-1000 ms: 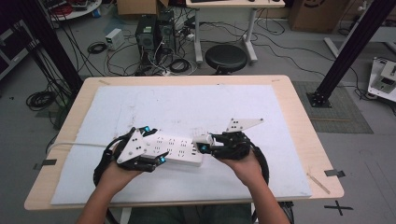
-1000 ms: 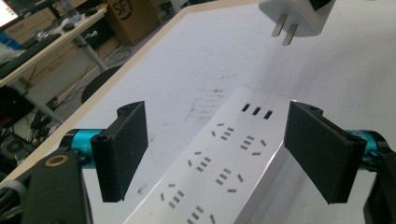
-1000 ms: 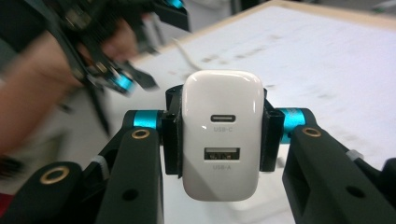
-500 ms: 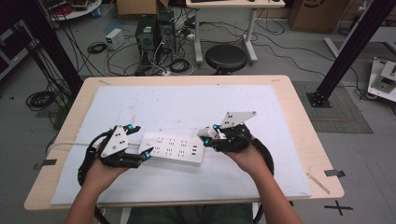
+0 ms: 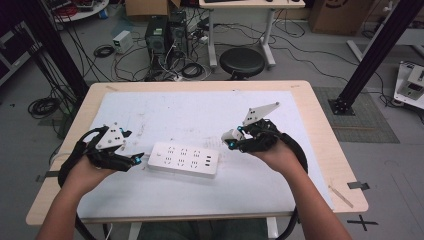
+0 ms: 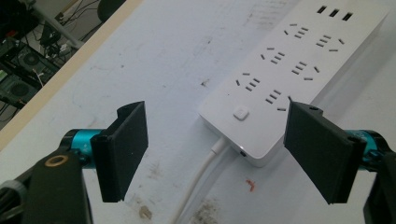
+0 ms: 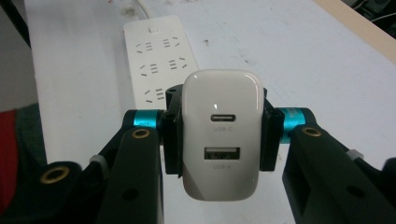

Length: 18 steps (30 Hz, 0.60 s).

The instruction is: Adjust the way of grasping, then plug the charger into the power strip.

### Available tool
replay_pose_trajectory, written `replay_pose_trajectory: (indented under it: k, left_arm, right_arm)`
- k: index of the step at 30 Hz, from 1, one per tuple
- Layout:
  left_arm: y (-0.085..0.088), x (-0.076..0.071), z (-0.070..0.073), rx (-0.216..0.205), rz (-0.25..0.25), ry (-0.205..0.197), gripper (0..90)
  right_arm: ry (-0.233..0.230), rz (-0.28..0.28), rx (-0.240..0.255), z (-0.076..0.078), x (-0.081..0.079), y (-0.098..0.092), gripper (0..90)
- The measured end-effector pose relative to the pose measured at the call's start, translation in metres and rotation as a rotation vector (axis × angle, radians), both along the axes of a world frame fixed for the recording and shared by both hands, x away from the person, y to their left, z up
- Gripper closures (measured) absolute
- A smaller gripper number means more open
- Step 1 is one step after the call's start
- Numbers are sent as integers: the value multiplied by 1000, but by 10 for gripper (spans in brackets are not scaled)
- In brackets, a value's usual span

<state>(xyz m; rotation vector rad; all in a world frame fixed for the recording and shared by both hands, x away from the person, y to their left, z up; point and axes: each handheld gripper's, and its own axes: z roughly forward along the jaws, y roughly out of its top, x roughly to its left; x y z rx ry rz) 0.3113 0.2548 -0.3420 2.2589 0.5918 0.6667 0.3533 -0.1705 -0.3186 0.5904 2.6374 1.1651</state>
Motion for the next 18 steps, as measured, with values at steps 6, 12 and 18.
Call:
replay_pose_trajectory:
  k: [6,12,18]
  left_arm:
    - [3,8,4,-5,25,0,219]
    - [10,10,-4,-21,38,17,219]
    - [20,7,-7,-29,60,19,219]
  right_arm:
    - [14,58,-62,1,9,9,632]
    - [25,122,-152,3,19,33,633]
    - [45,162,-195,6,31,54,632]
